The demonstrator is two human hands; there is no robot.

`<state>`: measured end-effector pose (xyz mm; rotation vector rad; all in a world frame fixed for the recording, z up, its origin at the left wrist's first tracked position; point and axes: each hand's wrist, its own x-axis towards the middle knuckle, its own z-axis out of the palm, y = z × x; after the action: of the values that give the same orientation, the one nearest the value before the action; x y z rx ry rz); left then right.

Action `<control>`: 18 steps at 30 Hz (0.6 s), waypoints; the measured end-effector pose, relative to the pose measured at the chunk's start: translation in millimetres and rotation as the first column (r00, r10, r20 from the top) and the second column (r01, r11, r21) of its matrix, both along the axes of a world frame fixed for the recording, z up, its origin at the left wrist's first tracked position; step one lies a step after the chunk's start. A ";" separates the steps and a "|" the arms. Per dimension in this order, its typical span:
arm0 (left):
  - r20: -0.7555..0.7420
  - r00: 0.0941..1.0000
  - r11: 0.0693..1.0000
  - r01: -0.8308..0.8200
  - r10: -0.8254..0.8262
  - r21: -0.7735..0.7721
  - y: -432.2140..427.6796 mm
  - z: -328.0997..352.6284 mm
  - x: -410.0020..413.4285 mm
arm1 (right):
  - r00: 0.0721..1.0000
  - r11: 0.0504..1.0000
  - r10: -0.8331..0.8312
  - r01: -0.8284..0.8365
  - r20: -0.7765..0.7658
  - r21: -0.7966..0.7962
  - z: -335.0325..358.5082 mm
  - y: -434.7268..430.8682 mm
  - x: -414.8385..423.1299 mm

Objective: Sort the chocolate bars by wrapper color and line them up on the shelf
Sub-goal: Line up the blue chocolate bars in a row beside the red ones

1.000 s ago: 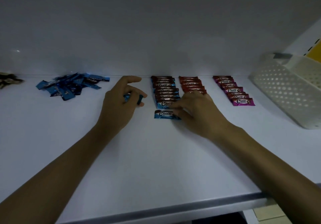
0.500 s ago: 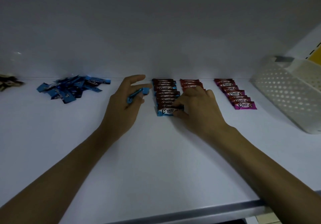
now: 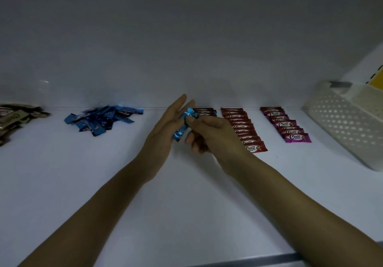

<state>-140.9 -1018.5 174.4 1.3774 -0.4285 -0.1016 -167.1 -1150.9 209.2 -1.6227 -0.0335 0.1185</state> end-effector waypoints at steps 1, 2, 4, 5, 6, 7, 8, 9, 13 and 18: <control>0.002 0.997 0.997 -0.071 0.071 0.034 0.1 -2.6 2.5 | 1.000 1.000 -0.024 0.024 0.018 0.000 0.3 -1.6 -1.3; 0.021 0.989 0.986 -0.150 0.149 0.075 0.9 -5.9 4.4 | 0.998 0.999 -0.043 0.042 0.036 0.003 0.8 -4.0 -2.5; 0.142 0.957 0.936 -0.281 0.255 0.212 4.1 -12.3 4.8 | 0.998 0.998 -0.059 0.058 0.035 0.034 2.6 -8.1 0.2; 0.210 0.937 0.895 -0.333 0.278 0.296 6.0 -15.5 4.2 | 0.998 0.997 -0.064 0.064 0.000 0.046 3.8 -10.5 2.4; 0.261 0.921 0.856 -0.372 0.290 0.360 6.9 -18.0 3.8 | 0.996 0.996 -0.070 0.073 -0.054 0.053 5.4 -13.8 3.6; 0.290 0.910 0.828 -0.397 0.297 0.396 8.3 -20.1 3.4 | 0.993 0.996 -0.074 0.078 -0.089 0.042 6.0 -17.4 3.3; 0.311 0.902 0.809 -0.413 0.300 0.417 8.4 -21.5 3.8 | 0.996 0.997 -0.074 0.074 -0.055 0.004 5.3 -22.5 1.1; 0.333 0.894 0.793 -0.426 0.298 0.435 8.5 -22.9 4.3 | 0.998 0.997 -0.058 0.059 0.021 -0.040 3.7 -28.2 -3.1; 0.389 0.880 0.730 -0.452 0.272 0.513 8.9 -25.9 5.4 | 0.993 0.992 0.031 -0.017 0.115 -0.124 -6.4 -47.4 -17.2; 0.399 0.871 0.678 -0.478 0.286 0.559 9.1 -27.2 5.4 | 0.981 0.969 0.037 0.012 0.193 -0.248 -15.7 -59.9 -15.6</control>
<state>-135.6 -1009.3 147.2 2.1663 -0.3328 0.3421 -182.8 -1210.9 193.5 -1.8809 -0.1874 -0.0303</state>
